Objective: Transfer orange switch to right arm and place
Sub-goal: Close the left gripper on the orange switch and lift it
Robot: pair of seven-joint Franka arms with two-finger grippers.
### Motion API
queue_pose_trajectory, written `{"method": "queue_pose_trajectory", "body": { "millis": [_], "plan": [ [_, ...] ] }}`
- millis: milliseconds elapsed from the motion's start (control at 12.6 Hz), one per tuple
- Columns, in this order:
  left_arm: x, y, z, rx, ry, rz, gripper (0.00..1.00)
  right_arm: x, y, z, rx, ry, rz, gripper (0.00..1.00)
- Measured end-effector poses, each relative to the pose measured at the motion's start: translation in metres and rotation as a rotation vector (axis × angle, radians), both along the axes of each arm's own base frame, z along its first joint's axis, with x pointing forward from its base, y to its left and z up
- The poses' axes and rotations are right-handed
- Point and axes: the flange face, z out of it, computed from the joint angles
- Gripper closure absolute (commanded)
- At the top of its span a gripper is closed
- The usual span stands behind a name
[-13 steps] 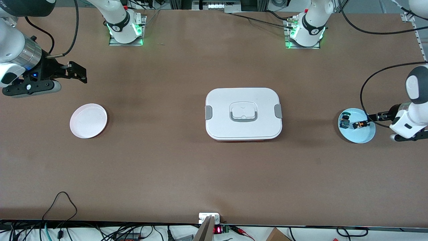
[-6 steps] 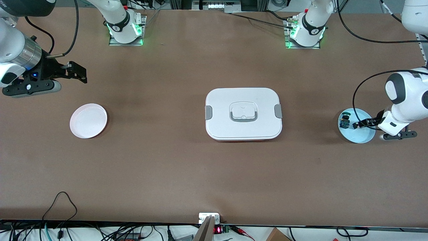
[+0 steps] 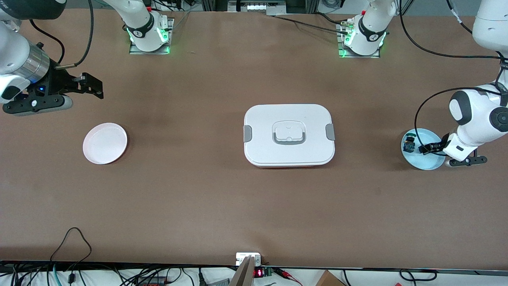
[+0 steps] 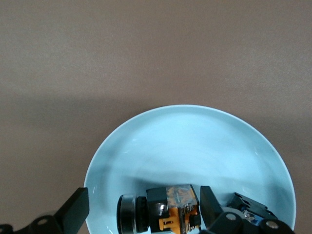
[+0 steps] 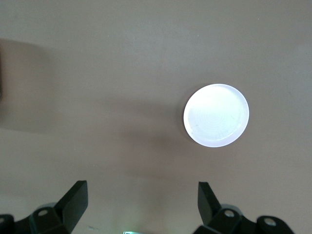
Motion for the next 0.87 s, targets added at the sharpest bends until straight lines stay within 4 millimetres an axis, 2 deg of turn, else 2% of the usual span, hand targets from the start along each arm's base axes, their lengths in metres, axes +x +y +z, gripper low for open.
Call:
{"method": "queue_pose_trajectory", "body": {
  "millis": [475,633,792,871],
  "plan": [
    [-0.005,-0.004,-0.014,-0.011,0.023,-0.002,0.00,0.000,0.001,0.000,0.000,-0.001,0.002,0.00],
    [-0.009,-0.005,-0.020,-0.015,0.034,-0.002,0.11,0.000,0.002,0.000,0.000,-0.001,0.003,0.00],
    [-0.010,-0.006,-0.021,-0.017,0.038,-0.002,0.38,0.000,0.003,0.000,0.000,-0.001,0.006,0.00],
    [-0.011,-0.006,-0.022,-0.017,0.039,-0.001,0.43,0.000,0.003,0.000,0.000,-0.001,0.006,0.00]
  ]
}}
